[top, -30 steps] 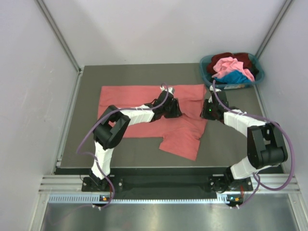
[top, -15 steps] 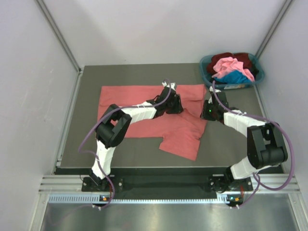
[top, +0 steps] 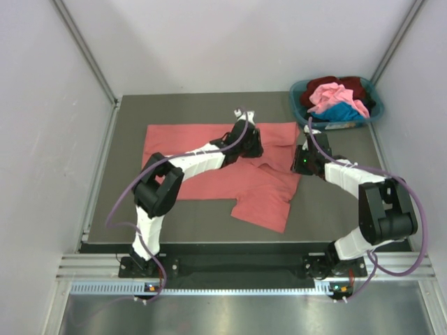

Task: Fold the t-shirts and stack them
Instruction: Fold the tshirt

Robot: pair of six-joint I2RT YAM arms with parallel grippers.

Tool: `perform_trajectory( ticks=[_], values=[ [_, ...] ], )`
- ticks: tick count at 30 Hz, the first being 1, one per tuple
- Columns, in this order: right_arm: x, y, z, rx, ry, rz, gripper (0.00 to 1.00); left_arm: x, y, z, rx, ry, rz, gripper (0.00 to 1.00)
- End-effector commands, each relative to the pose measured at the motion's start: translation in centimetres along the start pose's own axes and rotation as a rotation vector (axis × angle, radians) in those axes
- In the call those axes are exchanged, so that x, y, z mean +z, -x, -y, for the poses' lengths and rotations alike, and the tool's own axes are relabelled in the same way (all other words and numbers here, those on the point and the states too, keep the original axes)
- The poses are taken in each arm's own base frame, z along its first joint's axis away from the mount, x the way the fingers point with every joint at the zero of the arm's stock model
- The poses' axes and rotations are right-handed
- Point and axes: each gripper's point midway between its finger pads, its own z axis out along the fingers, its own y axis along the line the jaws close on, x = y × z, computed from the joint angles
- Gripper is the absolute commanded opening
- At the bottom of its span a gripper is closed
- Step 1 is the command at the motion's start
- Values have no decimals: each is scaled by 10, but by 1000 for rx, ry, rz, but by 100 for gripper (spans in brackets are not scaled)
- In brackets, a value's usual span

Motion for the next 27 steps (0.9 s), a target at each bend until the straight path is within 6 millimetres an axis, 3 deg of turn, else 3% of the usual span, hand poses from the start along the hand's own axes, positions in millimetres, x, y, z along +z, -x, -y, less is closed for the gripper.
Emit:
perform_trajectory(
  ticks=[1,10,18,27],
  values=[
    [-7,11,-2,-13,4,47,31,-17,-19,-9,-63,-19,-1,40],
    [-10,10,-3,-16,9,52,29,-7,-24,-21,-187,9,11,28],
    [-9,8,-2,-16,6,48,29,9,-34,-35,-226,32,-16,30],
    [-9,7,-1,-14,5,50,29,20,-38,-31,-242,7,-46,33]
  ],
)
